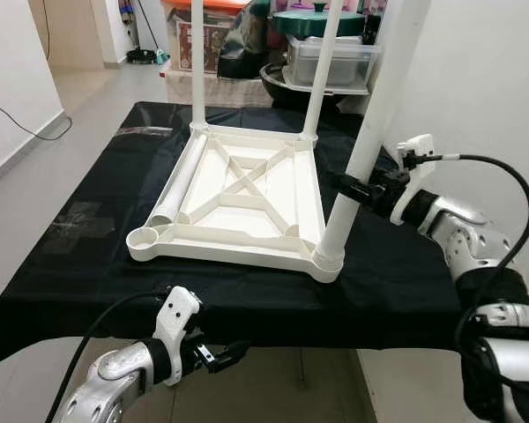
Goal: Building children table
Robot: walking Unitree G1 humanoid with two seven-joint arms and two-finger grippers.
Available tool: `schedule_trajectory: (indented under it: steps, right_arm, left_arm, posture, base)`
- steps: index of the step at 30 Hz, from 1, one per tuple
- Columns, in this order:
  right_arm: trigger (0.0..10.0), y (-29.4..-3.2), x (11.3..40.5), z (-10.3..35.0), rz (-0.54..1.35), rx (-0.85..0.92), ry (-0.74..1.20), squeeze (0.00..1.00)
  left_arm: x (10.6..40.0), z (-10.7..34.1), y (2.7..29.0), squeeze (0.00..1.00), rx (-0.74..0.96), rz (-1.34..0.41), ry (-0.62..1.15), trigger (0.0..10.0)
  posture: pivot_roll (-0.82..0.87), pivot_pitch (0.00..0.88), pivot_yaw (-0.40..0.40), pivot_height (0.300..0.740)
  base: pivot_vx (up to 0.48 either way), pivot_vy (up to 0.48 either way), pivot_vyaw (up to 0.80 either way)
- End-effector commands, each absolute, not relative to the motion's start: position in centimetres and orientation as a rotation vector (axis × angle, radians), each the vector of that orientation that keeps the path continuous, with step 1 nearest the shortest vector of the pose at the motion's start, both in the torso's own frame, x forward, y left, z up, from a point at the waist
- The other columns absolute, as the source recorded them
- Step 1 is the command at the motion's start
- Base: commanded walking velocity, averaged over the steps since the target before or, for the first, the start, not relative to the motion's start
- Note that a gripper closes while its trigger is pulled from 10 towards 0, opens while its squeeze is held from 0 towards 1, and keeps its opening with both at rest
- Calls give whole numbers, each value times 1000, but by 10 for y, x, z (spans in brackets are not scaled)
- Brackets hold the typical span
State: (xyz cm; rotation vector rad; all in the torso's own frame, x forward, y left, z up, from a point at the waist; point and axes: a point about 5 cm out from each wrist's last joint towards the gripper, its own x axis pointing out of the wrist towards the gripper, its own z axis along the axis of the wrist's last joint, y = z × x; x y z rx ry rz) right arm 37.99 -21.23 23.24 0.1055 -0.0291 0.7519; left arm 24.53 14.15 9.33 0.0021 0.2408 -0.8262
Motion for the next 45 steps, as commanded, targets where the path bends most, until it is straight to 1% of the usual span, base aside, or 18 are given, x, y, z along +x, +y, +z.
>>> schedule_trajectory:
  steps: [1,6,10,12,13,15,18,20,24,25,26,27,28,35,36,39,42,45]
  right_arm:
    - [0,-210,381,230,764,104,-23,0]
    - [0,-212,385,219,712,136,-4,0]
    - [0,-223,392,207,439,92,28,0]
    - [0,-238,394,198,109,125,47,0]
    - [0,-238,394,198,109,125,47,0]
    - [0,-244,387,188,-130,146,54,0]
    - [0,-244,387,188,-130,146,54,0]
    - [0,-239,380,179,-221,162,54,0]
    - [0,-184,354,160,-316,248,57,0]
    - [0,-184,354,160,-316,248,57,0]
    - [10000,-173,356,165,-258,253,42,0]
    - [10000,-166,360,172,-189,241,19,0]
    - [10000,-167,365,182,-154,231,-19,1000]
    - [10000,-191,380,222,-83,163,-115,1000]
    - [10000,-197,384,230,11,191,-116,0]
    - [10000,-200,383,235,70,218,-114,0]
    - [10000,-208,365,242,458,204,-165,0]
    - [10000,-210,359,234,577,162,-125,0]
  left_arm:
    - [244,92,140,0,5,-827,241,10000]
    - [244,92,141,0,7,-826,241,10000]
    - [242,92,141,0,7,-829,243,10000]
    - [242,92,141,0,7,-828,245,10000]
    - [242,92,141,0,7,-828,245,10000]
    - [241,92,142,0,7,-827,248,10000]
    - [241,92,142,0,7,-827,248,10000]
    - [241,91,142,0,7,-828,250,10000]
    - [243,93,140,0,7,-825,247,10000]
    - [243,93,140,0,7,-825,247,10000]
    - [244,94,141,0,7,-823,246,10000]
    - [244,94,142,0,7,-822,245,10000]
    - [244,94,142,0,9,-822,246,10000]
    - [245,93,142,0,8,-821,245,10000]
    - [245,93,140,0,6,-822,245,10000]
    - [245,92,140,0,5,-823,245,10000]
    - [245,91,137,0,2,-830,246,10000]
    - [245,91,138,0,3,-831,247,10000]
  posture:
    - [85,0,-128,740]
    - [84,0,-126,740]
    - [83,0,-126,740]
    - [85,0,-123,740]
    - [85,0,-123,740]
    - [79,0,-120,740]
    - [79,0,-120,740]
    - [80,0,-114,740]
    - [86,0,-111,740]
    - [86,0,-111,740]
    - [82,0,-108,740]
    - [82,0,-108,740]
    - [78,0,-105,740]
    - [64,0,-104,740]
    - [62,0,-104,740]
    - [62,0,-104,740]
    - [65,0,-103,740]
    - [66,0,-103,740]
  base:
    - [0,0,0]
    - [0,0,0]
    - [0,0,0]
    - [0,0,0]
    - [0,0,0]
    - [0,0,0]
    - [0,0,0]
    - [0,0,0]
    - [0,0,0]
    - [0,0,0]
    - [0,0,0]
    - [0,0,0]
    - [0,0,0]
    - [0,0,0]
    - [0,0,0]
    - [0,0,0]
    - [0,0,0]
    - [0,0,0]
